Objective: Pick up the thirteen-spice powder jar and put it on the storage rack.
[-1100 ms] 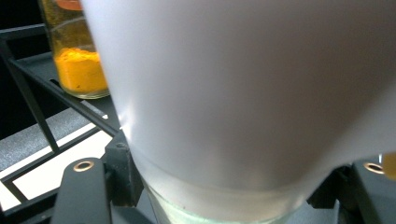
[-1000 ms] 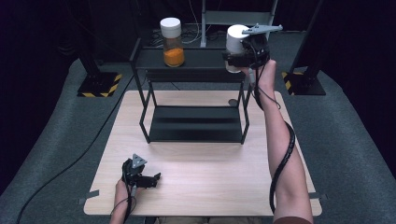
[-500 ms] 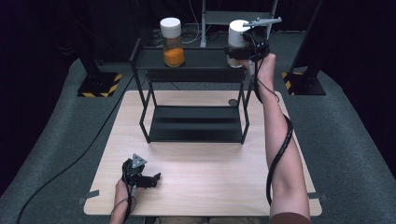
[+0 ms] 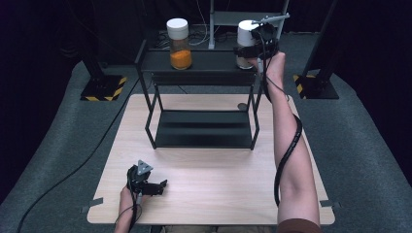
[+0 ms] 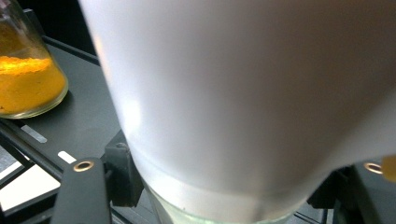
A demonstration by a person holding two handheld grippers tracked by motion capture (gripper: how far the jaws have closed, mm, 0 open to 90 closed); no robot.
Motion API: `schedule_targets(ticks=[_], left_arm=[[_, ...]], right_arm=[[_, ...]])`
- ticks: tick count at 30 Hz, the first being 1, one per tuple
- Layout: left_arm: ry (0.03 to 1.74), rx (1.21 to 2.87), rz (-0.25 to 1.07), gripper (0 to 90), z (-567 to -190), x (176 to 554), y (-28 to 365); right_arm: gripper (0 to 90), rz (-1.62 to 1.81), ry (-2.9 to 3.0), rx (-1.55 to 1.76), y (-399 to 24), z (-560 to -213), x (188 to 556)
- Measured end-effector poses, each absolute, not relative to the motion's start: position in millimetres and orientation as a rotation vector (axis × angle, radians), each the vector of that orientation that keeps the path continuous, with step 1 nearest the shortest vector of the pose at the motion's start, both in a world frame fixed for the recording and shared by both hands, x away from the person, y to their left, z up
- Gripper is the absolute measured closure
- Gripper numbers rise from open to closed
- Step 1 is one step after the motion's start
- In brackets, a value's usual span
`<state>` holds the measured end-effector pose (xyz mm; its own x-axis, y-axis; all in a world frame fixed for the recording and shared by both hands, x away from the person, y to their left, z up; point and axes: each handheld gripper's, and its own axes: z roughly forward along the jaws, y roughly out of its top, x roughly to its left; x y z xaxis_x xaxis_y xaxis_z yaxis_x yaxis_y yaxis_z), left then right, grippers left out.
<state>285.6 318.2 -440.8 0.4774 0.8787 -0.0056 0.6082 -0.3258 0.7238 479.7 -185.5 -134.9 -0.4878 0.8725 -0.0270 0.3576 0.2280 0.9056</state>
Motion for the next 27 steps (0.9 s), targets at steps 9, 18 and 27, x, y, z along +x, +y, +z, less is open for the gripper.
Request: schedule_targets(ticks=[9, 18, 27], left_arm=[[1.226, 2.055, 0.518, 0.7, -440.8, 285.5, 318.2], [1.225, 2.055, 0.518, 0.7, -440.8, 285.6, 318.3], [1.225, 2.056, 0.518, 0.7, -440.7, 285.7, 318.3]], right_arm=[[30.1, 1.237, 1.985, 1.145, -189.5, -134.0, 484.1], [29.9, 1.235, 1.989, 1.143, -189.7, -133.5, 484.3], [23.1, 1.220, 2.004, 1.150, -189.3, -128.7, 485.2]])
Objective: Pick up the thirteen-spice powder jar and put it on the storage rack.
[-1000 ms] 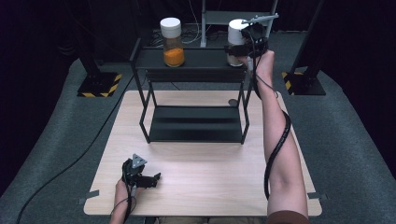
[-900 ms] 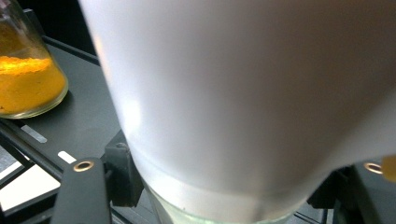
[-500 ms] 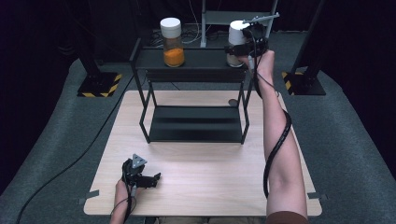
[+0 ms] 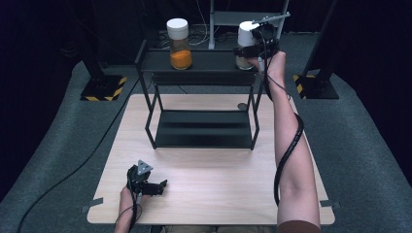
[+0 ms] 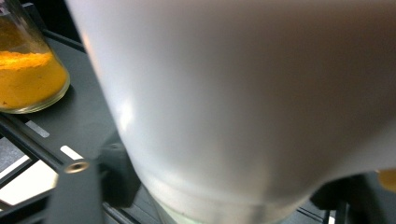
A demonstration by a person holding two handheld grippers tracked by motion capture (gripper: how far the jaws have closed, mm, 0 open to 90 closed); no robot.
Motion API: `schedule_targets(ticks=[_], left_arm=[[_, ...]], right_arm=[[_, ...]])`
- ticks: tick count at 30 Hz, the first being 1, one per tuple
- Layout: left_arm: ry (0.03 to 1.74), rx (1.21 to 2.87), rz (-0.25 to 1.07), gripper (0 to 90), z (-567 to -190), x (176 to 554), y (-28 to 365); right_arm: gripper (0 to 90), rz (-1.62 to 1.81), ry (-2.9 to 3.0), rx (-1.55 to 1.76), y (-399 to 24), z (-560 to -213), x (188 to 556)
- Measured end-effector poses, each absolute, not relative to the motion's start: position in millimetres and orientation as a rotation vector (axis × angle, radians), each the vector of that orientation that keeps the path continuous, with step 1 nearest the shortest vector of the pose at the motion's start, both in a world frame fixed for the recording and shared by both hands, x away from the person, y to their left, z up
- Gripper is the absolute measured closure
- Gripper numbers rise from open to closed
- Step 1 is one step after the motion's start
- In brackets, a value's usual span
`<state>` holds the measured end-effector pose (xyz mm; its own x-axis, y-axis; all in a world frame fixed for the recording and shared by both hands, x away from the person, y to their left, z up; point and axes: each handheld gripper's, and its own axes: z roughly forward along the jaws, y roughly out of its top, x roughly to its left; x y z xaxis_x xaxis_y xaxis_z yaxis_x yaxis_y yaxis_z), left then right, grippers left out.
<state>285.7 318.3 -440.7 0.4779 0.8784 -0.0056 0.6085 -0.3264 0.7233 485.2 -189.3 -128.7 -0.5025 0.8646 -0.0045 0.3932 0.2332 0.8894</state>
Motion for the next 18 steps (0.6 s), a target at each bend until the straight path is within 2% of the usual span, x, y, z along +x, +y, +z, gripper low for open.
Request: schedule_targets(ticks=[8, 18], left_arm=[[1.226, 2.056, 0.518, 0.7, -440.7, 285.6, 318.2], [1.230, 2.052, 0.521, 0.8, -441.0, 285.1, 317.4]], right_arm=[[4.3, 1.148, 2.056, 1.145, -194.6, -113.6, 473.8], [0.7, 1.040, 2.115, 1.046, -204.8, -109.2, 435.0]])
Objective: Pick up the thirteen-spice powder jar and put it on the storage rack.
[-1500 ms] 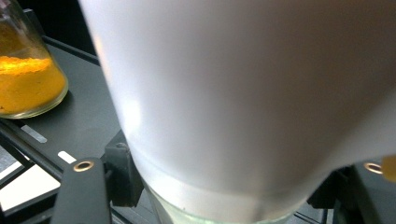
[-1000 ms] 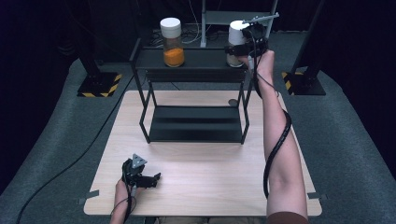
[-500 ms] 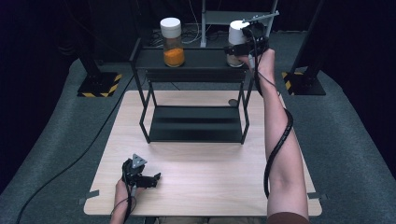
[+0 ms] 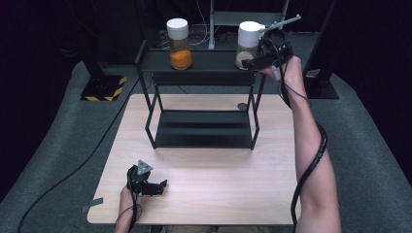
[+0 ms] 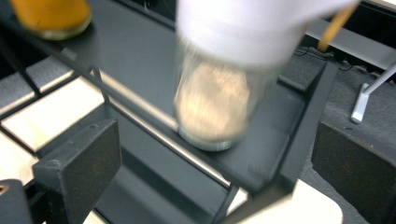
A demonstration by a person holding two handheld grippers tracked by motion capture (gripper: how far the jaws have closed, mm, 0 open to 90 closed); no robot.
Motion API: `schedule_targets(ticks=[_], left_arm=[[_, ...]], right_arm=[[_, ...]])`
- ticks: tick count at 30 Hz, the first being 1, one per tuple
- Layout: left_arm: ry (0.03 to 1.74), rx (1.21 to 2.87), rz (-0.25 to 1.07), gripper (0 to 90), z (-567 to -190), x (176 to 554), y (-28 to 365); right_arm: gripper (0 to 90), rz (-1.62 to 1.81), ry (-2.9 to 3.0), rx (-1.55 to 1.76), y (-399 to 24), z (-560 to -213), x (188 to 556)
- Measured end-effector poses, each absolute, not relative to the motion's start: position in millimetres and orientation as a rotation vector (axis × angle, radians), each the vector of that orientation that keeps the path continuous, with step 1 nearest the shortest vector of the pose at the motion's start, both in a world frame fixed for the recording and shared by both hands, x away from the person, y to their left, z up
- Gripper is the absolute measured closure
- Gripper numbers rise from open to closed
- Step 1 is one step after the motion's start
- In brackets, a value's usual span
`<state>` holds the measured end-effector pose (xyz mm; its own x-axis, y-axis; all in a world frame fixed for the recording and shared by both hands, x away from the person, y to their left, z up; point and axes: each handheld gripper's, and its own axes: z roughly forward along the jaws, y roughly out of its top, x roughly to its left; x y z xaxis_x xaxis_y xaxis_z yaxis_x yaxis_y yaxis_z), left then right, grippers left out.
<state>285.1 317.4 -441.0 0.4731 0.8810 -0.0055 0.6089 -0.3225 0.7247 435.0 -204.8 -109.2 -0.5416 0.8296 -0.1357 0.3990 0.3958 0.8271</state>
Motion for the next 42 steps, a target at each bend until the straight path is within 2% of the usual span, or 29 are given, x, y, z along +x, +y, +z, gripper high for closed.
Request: schedule_targets(ticks=[5, 12, 18, 34, 42], left_arm=[[1.230, 2.053, 0.522, 0.8, -440.8, 285.1, 317.3], [1.231, 2.052, 0.522, 0.8, -440.9, 285.0, 317.2], [1.231, 2.052, 0.522, 0.8, -440.9, 285.0, 317.2], [1.232, 2.051, 0.523, 1.0, -440.9, 284.7, 317.1], [1.231, 2.051, 0.523, 1.0, -441.0, 284.7, 317.1]], right_arm=[[0.7, 1.010, 2.131, 1.006, -215.4, -124.1, 410.3], [0.6, 0.981, 2.168, 0.960, -228.8, -168.5, 378.1], [0.6, 0.988, 2.201, 0.960, -240.0, -226.3, 351.8], [0.2, 1.025, 2.319, 1.139, -255.4, -396.6, 309.7], [0.0, 1.022, 2.323, 1.146, -253.9, -431.6, 293.0]])
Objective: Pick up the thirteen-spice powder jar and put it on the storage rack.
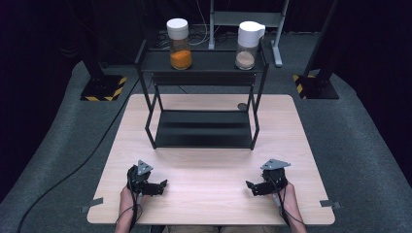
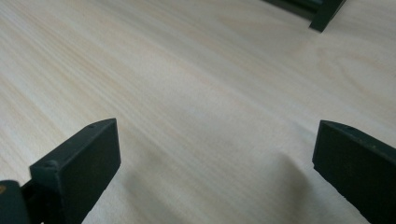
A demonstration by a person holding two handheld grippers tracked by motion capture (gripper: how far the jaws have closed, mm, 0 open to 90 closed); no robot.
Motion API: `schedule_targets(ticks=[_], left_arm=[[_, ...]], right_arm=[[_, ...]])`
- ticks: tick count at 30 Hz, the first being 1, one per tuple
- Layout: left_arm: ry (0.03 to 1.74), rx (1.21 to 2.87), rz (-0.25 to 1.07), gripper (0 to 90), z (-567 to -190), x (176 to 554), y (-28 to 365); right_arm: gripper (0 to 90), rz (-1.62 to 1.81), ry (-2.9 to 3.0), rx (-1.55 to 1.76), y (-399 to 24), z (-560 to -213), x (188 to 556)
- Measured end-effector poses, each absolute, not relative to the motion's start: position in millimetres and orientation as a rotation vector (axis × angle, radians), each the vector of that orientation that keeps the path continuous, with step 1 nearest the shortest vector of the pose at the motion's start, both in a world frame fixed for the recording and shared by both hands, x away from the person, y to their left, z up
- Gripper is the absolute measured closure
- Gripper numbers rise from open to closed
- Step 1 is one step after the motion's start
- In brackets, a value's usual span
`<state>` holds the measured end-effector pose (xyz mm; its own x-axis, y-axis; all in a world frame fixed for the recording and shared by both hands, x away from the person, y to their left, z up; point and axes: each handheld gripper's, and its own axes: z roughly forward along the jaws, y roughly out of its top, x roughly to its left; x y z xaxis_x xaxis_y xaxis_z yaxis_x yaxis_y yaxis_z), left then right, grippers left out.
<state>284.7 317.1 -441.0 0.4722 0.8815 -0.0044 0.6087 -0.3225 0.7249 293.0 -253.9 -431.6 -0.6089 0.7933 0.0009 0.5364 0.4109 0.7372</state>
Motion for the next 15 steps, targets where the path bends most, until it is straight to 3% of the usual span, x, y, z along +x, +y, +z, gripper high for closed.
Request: schedule_targets(ticks=[15], left_arm=[[1.231, 2.051, 0.523, 1.0, -441.0, 284.6, 317.0]], right_arm=[[0.0, 1.070, 2.286, 1.133, -257.4, -439.4, 283.9]])
